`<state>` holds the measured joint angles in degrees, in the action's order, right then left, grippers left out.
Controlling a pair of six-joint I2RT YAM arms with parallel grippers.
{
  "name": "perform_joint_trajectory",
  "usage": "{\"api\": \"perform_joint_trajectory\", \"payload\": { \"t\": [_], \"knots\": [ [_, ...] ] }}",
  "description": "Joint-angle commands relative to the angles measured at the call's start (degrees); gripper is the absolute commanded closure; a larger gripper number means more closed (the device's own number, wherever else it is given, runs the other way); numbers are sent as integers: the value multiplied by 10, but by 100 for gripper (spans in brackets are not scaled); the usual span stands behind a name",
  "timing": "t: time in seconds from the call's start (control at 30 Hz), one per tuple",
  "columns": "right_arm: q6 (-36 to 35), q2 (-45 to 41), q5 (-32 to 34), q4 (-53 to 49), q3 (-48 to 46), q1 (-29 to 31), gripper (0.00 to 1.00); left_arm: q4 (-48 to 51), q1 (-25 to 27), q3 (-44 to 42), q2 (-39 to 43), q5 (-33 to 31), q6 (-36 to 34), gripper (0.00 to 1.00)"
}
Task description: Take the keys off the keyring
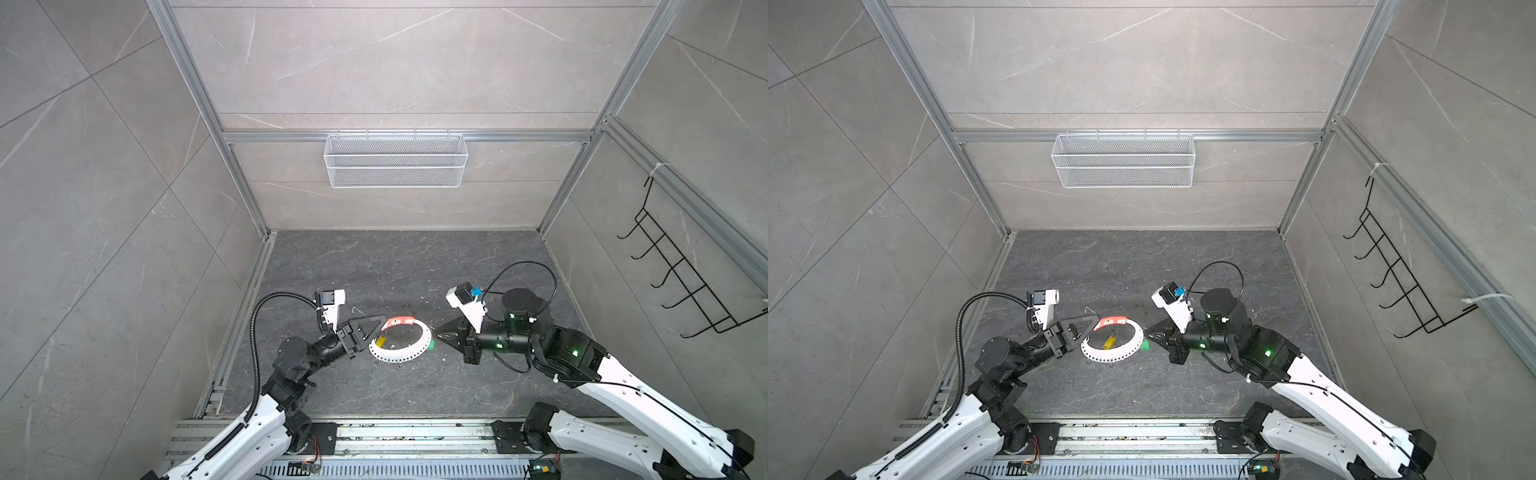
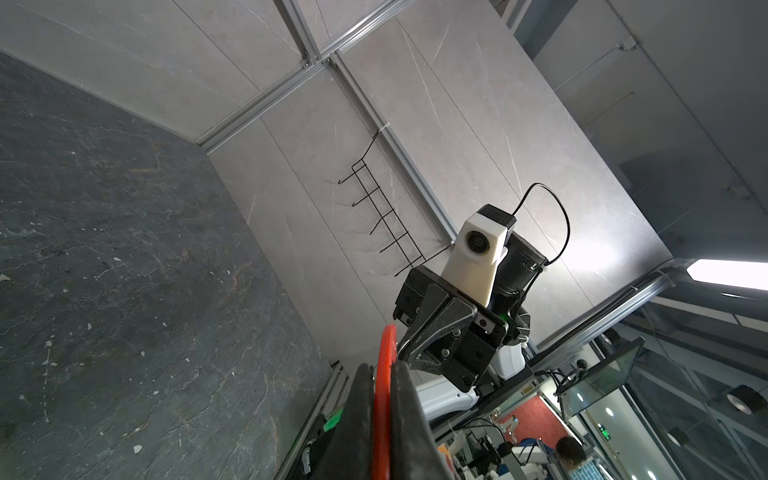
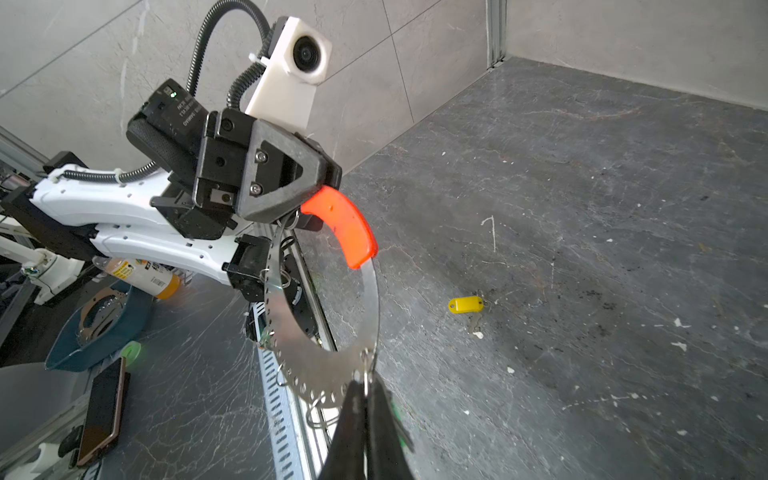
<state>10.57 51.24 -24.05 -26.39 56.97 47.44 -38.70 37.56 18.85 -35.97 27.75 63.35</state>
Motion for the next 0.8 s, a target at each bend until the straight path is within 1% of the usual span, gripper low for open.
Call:
{"api": "perform_joint_trajectory", "payload": {
  "t": [0.0,0.27,0.5,0.67,0.77],
  "knots": [
    [-36,-8,-12,-6,4,3,100,-9,1,26,1,44,-27,100],
    [-70,-1,-30,-33,13,4,100,0,1,39,5,47,-40,100],
    [-84,3,-35,-42,16,7,100,10,1,66,9,59,-56,100],
    [-93,-4,-24,-43,16,16,100,35,1,94,7,73,-75,100],
    [-97,-9,-25,-44,18,20,100,68,1,108,6,79,-91,100]
  ]
}}
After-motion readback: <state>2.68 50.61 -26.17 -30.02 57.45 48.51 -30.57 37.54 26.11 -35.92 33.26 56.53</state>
